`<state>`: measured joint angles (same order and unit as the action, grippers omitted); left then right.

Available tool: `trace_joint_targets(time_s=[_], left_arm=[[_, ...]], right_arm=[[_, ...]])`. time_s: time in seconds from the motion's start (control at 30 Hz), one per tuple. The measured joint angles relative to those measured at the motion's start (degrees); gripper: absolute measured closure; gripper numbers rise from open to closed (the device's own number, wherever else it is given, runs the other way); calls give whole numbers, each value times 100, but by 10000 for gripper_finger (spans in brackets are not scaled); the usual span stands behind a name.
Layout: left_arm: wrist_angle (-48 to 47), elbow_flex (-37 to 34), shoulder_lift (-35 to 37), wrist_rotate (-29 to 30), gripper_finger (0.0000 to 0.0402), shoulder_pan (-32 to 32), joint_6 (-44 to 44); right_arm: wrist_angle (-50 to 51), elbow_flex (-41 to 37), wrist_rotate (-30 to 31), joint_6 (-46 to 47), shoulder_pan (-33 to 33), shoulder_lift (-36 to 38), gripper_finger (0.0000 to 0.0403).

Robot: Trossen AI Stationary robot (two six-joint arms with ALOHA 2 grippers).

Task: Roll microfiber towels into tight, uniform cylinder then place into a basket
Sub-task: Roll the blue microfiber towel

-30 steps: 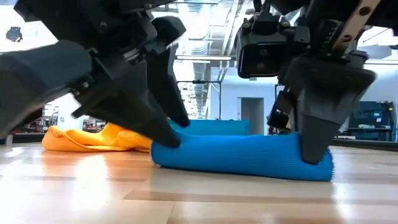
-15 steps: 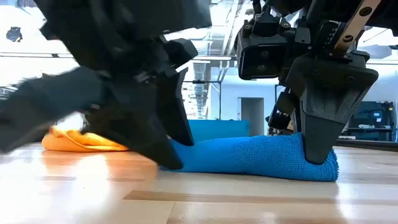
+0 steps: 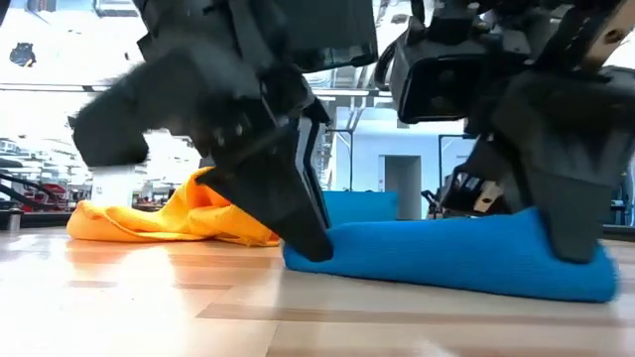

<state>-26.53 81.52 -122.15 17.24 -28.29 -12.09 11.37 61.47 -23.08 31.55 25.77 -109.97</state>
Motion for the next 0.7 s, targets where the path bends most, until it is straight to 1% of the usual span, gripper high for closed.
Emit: trace_joint_targets(time_s=[0.13, 0.23, 0.33, 0.4, 0.5, 0.63, 0.7], left_arm=[[150, -2, 113, -1293, 379, 41, -636], [407, -20, 163, -2437, 374, 92, -1181], [815, -28, 184, -3266, 377, 185, -1878], [972, -31, 184, -3492, 379, 250, -2309], [947, -42, 184, -3566, 378, 326, -2790], [1009, -42, 184, -3677, 372, 428, -2982], [1008, -42, 184, -3787, 371, 467, -3011]], right_arm=[[-191, -2, -467, 47, 54, -2, 383], [-442, 0, -880, 101, 99, -7, 375], [-760, 7, -1344, 267, 118, -7, 376], [-759, 7, -1344, 595, 104, -7, 381], [-460, 4, -1061, 837, 69, -7, 383], [-90, -5, -846, 1040, 14, -4, 376], [-161, -87, -852, 1226, -39, -2, 376]])
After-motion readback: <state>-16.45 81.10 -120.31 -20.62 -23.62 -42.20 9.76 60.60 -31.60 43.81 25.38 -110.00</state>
